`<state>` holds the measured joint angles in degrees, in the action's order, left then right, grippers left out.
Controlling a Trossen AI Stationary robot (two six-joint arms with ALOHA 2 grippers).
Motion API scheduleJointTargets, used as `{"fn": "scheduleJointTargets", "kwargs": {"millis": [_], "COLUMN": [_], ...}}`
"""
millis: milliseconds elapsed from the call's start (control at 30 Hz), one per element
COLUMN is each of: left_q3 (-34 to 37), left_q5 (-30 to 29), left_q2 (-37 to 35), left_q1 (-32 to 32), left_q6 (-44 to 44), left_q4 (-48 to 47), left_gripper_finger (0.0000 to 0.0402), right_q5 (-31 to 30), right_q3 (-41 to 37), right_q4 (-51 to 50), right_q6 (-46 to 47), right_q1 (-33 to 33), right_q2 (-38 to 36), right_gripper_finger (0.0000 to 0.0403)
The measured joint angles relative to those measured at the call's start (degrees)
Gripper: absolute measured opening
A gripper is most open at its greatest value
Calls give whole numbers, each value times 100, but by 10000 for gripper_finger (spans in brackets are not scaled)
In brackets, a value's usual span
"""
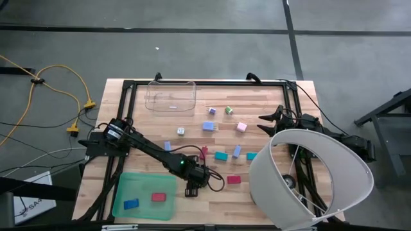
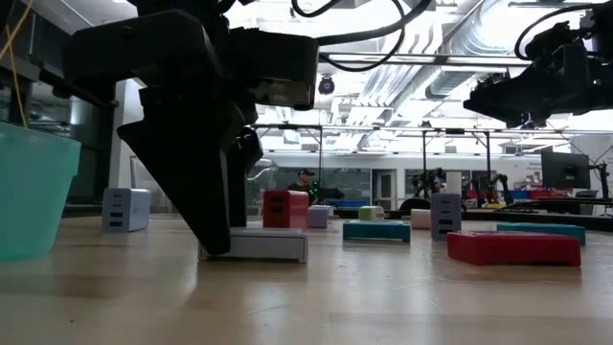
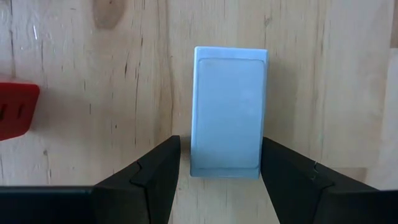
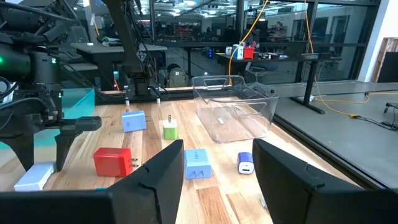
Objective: Pick & Place Office items
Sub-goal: Put the white digital clock into the green bin
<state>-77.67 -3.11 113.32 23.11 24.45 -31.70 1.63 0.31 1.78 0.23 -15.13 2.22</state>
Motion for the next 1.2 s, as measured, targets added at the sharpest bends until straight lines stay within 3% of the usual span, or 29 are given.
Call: {"fn": "scheduleJointTargets", "kwargs": {"millis": [233,833,1200], "left_q3": [0,3,4], "left_q5": [-7,27,-277], "left_q2": [0,-59,-943], "left_q1": [-2,-55,-202], "left_q6": [0,-107,-360], "left_q4": [-13,-81,-821], "left_gripper_finger": [151,158,158], "right_q5": [0,0,0], "right_q3": [1,0,1], "right_q4": [0,2,1], "right_q6": [0,0,0], "right_q1": [1,1,-1], "right_q2": [0,0,0], "right_gripper_finger": [178,178,178]}}
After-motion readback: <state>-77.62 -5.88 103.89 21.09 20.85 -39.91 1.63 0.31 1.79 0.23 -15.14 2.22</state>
